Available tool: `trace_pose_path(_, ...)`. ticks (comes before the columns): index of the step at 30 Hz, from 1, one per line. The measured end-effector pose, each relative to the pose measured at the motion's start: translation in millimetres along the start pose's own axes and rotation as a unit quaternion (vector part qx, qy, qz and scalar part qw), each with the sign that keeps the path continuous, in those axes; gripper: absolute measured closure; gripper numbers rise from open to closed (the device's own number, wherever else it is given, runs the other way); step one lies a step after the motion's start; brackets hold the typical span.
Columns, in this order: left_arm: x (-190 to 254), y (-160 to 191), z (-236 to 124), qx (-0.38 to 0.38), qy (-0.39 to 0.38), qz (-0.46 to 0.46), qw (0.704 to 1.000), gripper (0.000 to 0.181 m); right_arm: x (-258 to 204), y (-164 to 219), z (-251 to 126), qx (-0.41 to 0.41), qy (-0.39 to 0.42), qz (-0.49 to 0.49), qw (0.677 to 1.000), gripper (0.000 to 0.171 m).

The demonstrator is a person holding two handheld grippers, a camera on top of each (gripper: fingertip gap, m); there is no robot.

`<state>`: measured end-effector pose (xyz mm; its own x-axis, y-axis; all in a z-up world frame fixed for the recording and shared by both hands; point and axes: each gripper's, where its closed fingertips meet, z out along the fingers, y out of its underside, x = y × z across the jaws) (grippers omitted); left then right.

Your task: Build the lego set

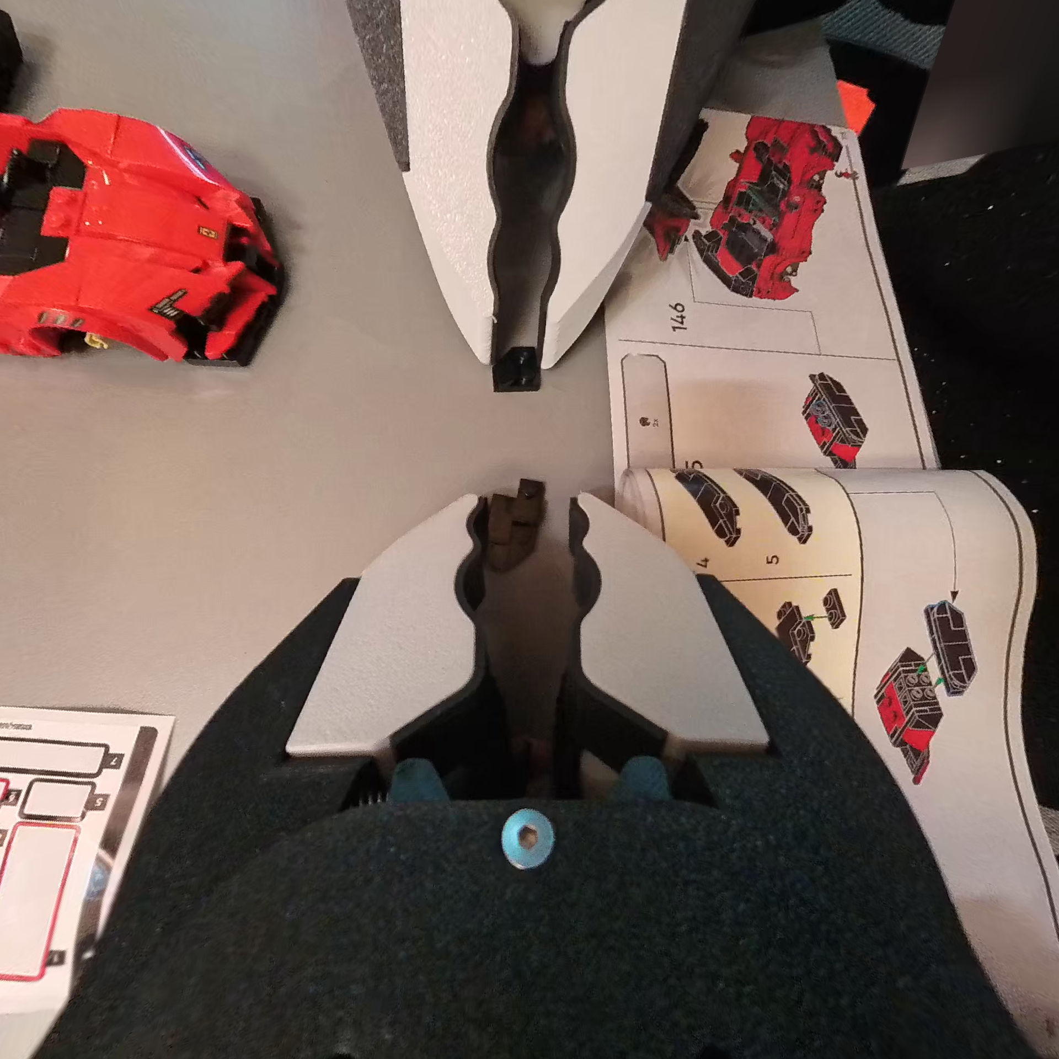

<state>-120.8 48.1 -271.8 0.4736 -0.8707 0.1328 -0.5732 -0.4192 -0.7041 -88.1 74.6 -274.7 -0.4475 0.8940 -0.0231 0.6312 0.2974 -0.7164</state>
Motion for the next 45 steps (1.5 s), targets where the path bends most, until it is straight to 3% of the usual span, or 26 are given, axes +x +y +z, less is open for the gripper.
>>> trace_pose_path(5, -4.4, 3.0, -8.8, -0.004, -0.043, 0.0, 0.999, 0.151, -0.9, -0.6, -2.9, 0.001, -0.001, -0.003, 1.0, 0.151)
trace_pose_path(11, -5.5, -4.0, -44.1, 0.038, -0.079, -0.011, 0.996, 0.147, -1.6, 0.1, -7.5, -0.002, -0.012, 0.0, 1.0, 0.151)
trace_pose_path(20, 2.6, 4.7, -64.8, 0.022, -0.102, -0.003, 0.995, 0.169, -4.5, 1.1, -0.7, -0.008, -0.009, -0.016, 1.0, 0.153)
trace_pose_path(26, 8.3, 7.8, -57.5, 0.02, -0.093, -0.018, 0.995, 0.174, -4.2, 0.9, -0.5, -0.002, -0.007, -0.018, 1.0, 0.155)
trace_pose_path(45, 13.8, 9.5, -35.7, -0.007, -0.084, -0.026, 0.996, 0.162, -4.7, 3.6, -4.2, -0.003, -0.012, 0.007, 1.0, 0.151)
